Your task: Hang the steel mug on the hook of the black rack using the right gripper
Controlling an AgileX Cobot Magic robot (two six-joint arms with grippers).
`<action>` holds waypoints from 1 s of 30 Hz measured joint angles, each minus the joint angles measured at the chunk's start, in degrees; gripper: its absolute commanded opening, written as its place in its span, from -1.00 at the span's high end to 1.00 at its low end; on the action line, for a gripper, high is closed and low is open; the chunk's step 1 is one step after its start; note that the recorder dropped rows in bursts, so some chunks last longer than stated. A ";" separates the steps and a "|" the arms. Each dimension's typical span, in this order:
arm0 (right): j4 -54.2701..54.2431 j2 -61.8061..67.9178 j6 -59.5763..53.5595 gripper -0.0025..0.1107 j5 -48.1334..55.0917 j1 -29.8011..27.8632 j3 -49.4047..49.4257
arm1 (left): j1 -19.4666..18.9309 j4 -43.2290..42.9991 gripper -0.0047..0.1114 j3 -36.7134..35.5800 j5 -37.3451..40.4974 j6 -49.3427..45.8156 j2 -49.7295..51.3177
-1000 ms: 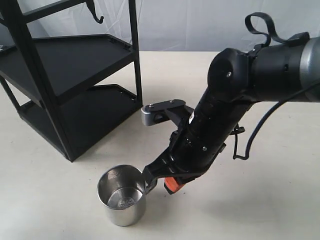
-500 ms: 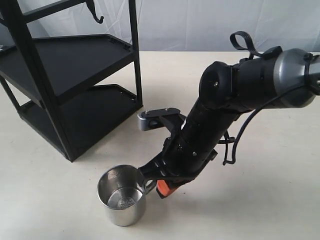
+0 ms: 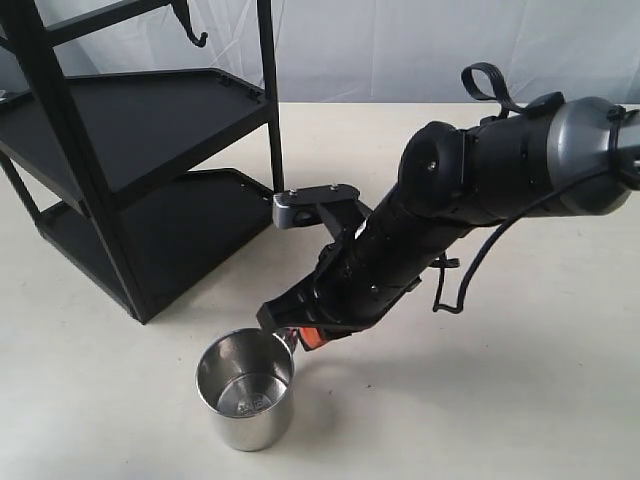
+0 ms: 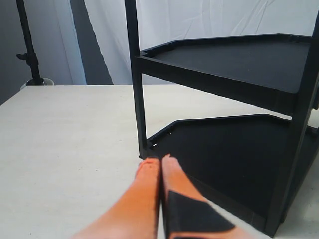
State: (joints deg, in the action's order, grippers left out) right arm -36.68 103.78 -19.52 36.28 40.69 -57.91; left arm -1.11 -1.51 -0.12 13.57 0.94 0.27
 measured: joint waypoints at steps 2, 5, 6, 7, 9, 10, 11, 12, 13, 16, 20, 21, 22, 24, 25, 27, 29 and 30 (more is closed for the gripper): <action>-0.12 0.00 0.00 0.97 1.04 0.00 -0.82 | 0.00 0.00 0.89 0.00 0.00 0.00 0.00; 0.60 0.00 0.00 0.97 4.67 0.00 -3.17 | 0.00 0.00 0.89 0.00 0.00 0.00 0.00; 1.12 0.00 0.00 0.97 6.08 0.00 -4.30 | 0.00 0.00 0.89 0.00 0.00 0.00 0.00; 1.66 0.00 0.00 0.97 6.99 0.00 -5.27 | 0.00 0.00 0.89 0.00 0.00 0.00 0.00; 3.70 0.00 0.43 0.97 8.69 0.00 -7.79 | 0.00 0.00 0.89 0.00 0.00 0.00 0.00; 5.03 0.00 1.15 0.97 9.42 0.00 -9.03 | 0.00 0.00 0.89 0.00 0.00 0.00 0.00; 6.44 0.00 2.26 0.97 10.01 0.00 -10.24 | 0.00 0.00 0.89 0.00 0.00 0.00 0.00; 8.32 0.00 3.61 0.97 10.93 0.00 -11.43 | 0.00 0.00 0.89 0.00 0.00 0.00 0.00; 10.33 0.00 5.04 0.96 12.10 0.00 -12.59 | 0.00 0.00 0.89 0.00 0.00 0.00 0.00; 14.39 0.00 7.84 0.73 17.04 0.00 -15.47 | 0.00 0.00 0.89 0.00 0.00 0.00 0.00; 15.07 0.00 8.81 0.11 23.87 0.00 -17.71 | 0.00 0.00 0.89 0.00 0.00 0.00 0.00; 15.07 0.00 8.96 0.05 25.29 0.00 -17.96 | 0.00 0.00 0.89 0.00 0.00 0.00 0.00; 15.07 0.00 9.46 0.04 26.39 0.00 -17.96 | 0.00 0.00 0.89 0.00 0.00 0.00 0.00; 15.07 0.00 12.24 0.05 27.66 0.00 -17.96 | 0.00 0.00 0.89 0.00 0.00 0.00 0.00; 15.07 0.00 14.22 0.05 27.81 0.00 -17.96 | 0.00 0.00 0.89 0.00 0.00 0.00 0.00; 15.07 0.00 17.76 0.05 27.91 0.23 -17.96 | 0.00 0.00 0.89 0.00 0.00 0.00 0.00; 15.07 0.00 21.30 0.05 28.02 0.96 -17.96 | 0.00 0.00 0.89 0.00 0.00 0.00 0.00; 15.07 0.00 23.13 0.05 28.02 1.50 -17.96 | 0.00 0.00 0.89 0.00 0.00 0.00 0.00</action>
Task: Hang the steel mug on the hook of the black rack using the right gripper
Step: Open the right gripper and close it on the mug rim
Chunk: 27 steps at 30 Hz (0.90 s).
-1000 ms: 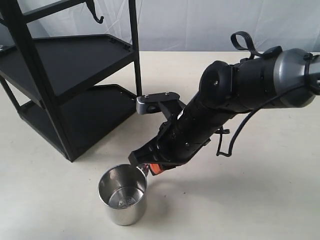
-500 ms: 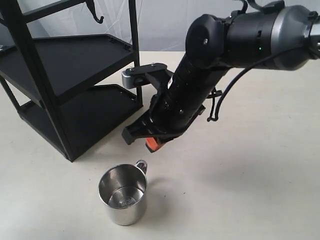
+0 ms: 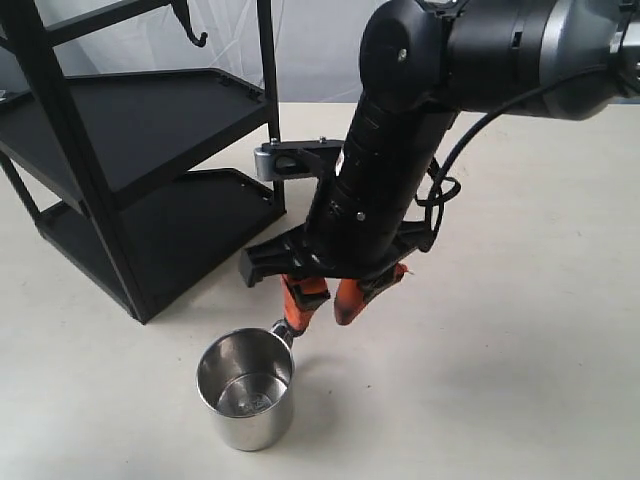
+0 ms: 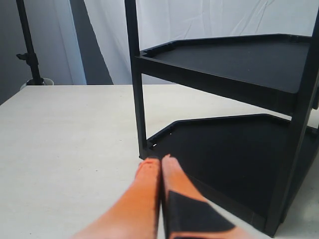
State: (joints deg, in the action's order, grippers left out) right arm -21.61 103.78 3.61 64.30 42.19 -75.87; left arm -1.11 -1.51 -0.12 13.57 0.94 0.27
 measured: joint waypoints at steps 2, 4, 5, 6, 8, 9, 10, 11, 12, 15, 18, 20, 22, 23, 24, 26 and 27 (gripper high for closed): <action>-0.62 0.00 2.96 0.05 -0.41 1.23 0.53 | 0.00 0.00 0.89 0.00 0.00 0.00 0.00; -1.36 -0.12 5.67 0.05 -1.22 2.82 1.92 | 0.00 0.00 0.89 0.00 0.00 0.00 0.00; -1.62 -0.22 7.39 0.05 -2.02 3.61 2.74 | 0.00 0.00 0.89 0.00 0.00 0.00 0.00; -1.77 -0.32 8.78 0.05 -3.01 4.21 3.41 | 0.00 0.00 0.89 0.00 0.00 0.00 0.00; -2.09 -0.58 12.37 0.05 -6.50 5.30 4.57 | 0.00 0.00 0.89 0.00 0.00 0.00 0.00; -2.09 -0.69 13.69 0.05 -7.65 5.63 4.73 | 0.00 0.00 0.89 0.00 0.00 0.00 0.00; -2.32 -0.83 15.34 0.05 -8.89 5.70 4.96 | 0.00 0.00 0.89 0.00 0.00 0.00 0.00; -2.42 -0.85 16.92 0.05 -9.70 5.70 5.00 | 0.00 0.00 0.89 0.00 0.00 0.00 0.00; -2.53 -0.97 18.51 0.05 -10.18 5.70 5.10 | 0.00 0.00 0.89 0.00 0.00 0.00 0.00; -2.87 -0.97 22.73 0.05 -10.78 5.82 5.37 | 0.00 0.00 0.89 0.00 0.00 0.00 0.00; -2.87 -0.97 26.40 0.05 -10.88 6.42 5.60 | 0.00 0.00 0.89 0.00 0.00 0.00 0.00; -2.87 -0.97 28.12 0.05 -10.88 7.11 5.60 | 0.00 0.00 0.89 0.00 0.00 0.00 0.00; -2.87 -0.62 28.95 0.05 -10.88 7.83 5.60 | 0.00 0.00 0.89 0.00 0.00 0.00 0.00; -2.87 -0.29 29.10 0.05 -10.61 8.08 5.60 | 0.00 0.00 0.89 0.00 0.00 0.00 0.00; -2.87 -0.13 29.23 0.05 -10.35 8.32 5.60 | 0.00 0.00 0.89 0.00 0.00 0.00 0.00; -2.87 0.53 29.45 0.05 -9.94 8.74 5.72 | 0.00 0.00 0.89 0.00 0.00 0.00 0.00; -2.76 0.87 29.59 0.05 -9.77 8.87 5.82 | 0.00 0.00 0.89 0.00 0.00 0.00 0.00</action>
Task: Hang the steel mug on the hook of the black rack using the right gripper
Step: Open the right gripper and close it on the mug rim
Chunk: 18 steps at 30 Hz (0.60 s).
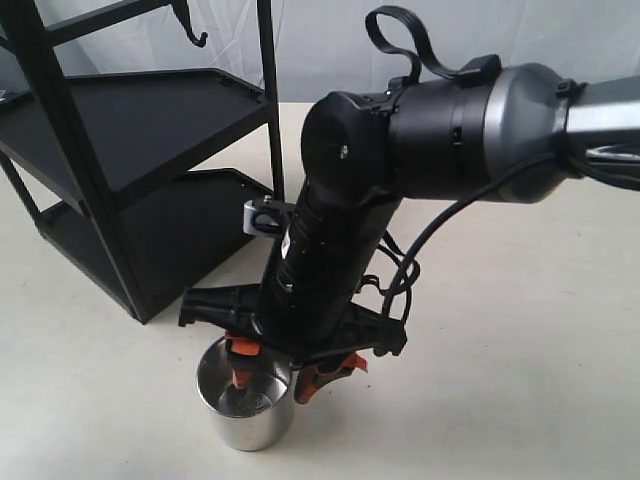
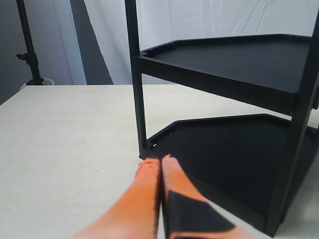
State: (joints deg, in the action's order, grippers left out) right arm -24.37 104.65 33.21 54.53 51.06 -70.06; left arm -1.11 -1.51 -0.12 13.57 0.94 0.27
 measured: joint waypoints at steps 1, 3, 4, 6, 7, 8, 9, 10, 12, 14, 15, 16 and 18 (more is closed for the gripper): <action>0.14 0.27 0.21 0.05 0.23 0.08 0.01 | 0.00 0.00 0.89 0.00 0.00 0.00 0.00; 0.29 0.52 0.21 0.05 0.23 0.13 0.08 | 0.00 0.00 0.89 0.00 0.00 0.00 0.00; 0.29 0.59 0.21 0.05 0.23 0.22 0.13 | 0.00 0.00 0.89 0.00 0.00 0.00 0.00; 0.40 0.64 0.21 0.05 0.23 0.22 0.13 | 0.00 0.00 0.89 0.00 0.00 0.00 0.00; 0.40 0.73 0.46 0.05 0.23 0.35 0.13 | 0.00 0.00 0.89 0.00 0.00 0.00 0.00; 0.53 0.73 0.87 0.05 0.23 0.35 0.13 | 0.00 0.00 0.89 0.00 0.00 0.00 0.00; 1.04 0.73 1.32 0.05 0.08 0.35 0.13 | 0.00 0.00 0.89 0.00 0.00 0.00 0.00; 1.60 0.73 1.81 0.05 -0.10 0.35 0.13 | 0.00 0.00 0.89 0.00 0.00 0.00 0.00; 2.64 0.77 2.81 0.05 -0.52 0.35 0.13 | 0.00 0.00 0.89 0.00 0.00 0.00 0.00; 3.92 0.86 4.63 0.13 -1.19 0.35 0.54 | 0.00 0.00 0.89 0.00 0.00 0.00 0.00; 4.43 0.86 5.36 0.18 -1.30 0.35 1.25 | 0.00 0.00 0.89 0.00 0.00 0.00 0.00; 4.43 0.86 5.48 0.31 -1.30 0.35 1.73 | 0.00 0.00 0.89 0.00 0.00 0.00 0.00; 4.54 0.86 5.71 0.51 -2.57 0.35 2.85 | 0.00 0.00 0.89 0.00 0.00 0.00 0.00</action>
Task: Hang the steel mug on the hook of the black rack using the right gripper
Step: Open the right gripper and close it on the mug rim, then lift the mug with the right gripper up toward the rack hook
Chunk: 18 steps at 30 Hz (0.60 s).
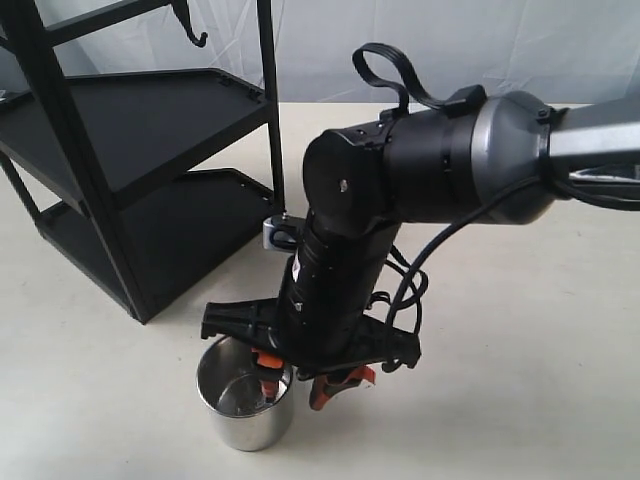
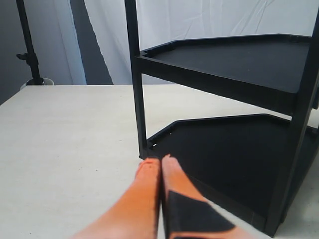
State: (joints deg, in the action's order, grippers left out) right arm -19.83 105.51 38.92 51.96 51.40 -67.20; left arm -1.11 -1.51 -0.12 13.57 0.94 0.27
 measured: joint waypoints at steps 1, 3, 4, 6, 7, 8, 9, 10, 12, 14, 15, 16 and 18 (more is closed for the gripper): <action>0.00 0.00 0.13 0.63 -1.36 0.00 0.43 | 0.00 0.00 0.89 0.00 0.00 0.00 0.00; 0.00 0.00 0.24 0.94 -2.99 0.00 0.74 | 0.00 0.00 0.89 0.00 0.00 0.00 0.00; 0.00 0.00 0.24 0.97 -3.86 0.00 0.74 | 0.00 0.00 0.89 0.00 0.00 0.00 0.00; -0.24 0.13 0.10 0.97 -5.22 0.00 0.87 | 0.00 0.00 0.89 0.00 0.00 0.00 0.00; 0.12 0.13 -0.27 0.97 -5.66 0.00 0.97 | 0.00 0.00 0.89 0.00 0.00 0.00 0.00; 0.41 0.13 -0.52 0.97 -5.89 0.00 0.97 | 0.00 0.00 0.89 0.00 0.00 0.00 0.00; 0.84 0.13 -0.64 0.97 -6.01 0.00 0.97 | 0.00 0.00 0.89 0.00 0.00 0.00 0.00; 1.15 0.13 -0.98 0.97 -6.15 0.00 0.97 | 0.00 0.00 0.89 0.00 0.00 0.00 0.00; 1.30 0.13 -1.76 0.97 -6.15 0.00 0.97 | 0.00 0.00 0.89 0.00 0.00 0.00 0.00; 1.96 0.13 -2.14 0.97 -6.43 0.00 0.97 | 0.00 0.00 0.89 0.00 0.00 0.00 0.00; 2.93 -0.10 -2.25 0.97 -6.65 0.00 0.97 | 0.00 0.00 0.89 0.00 0.00 0.00 0.00; 4.26 -0.45 -2.25 0.97 -7.07 0.00 0.97 | 0.00 0.00 0.89 0.00 0.00 0.00 0.00; 7.54 -1.76 -2.35 0.97 -8.33 0.00 1.10 | 0.00 0.00 0.89 0.00 0.00 0.00 0.00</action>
State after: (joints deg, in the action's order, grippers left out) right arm -12.29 103.75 36.57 43.63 51.40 -66.10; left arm -1.11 -1.51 -0.12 13.57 0.94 0.27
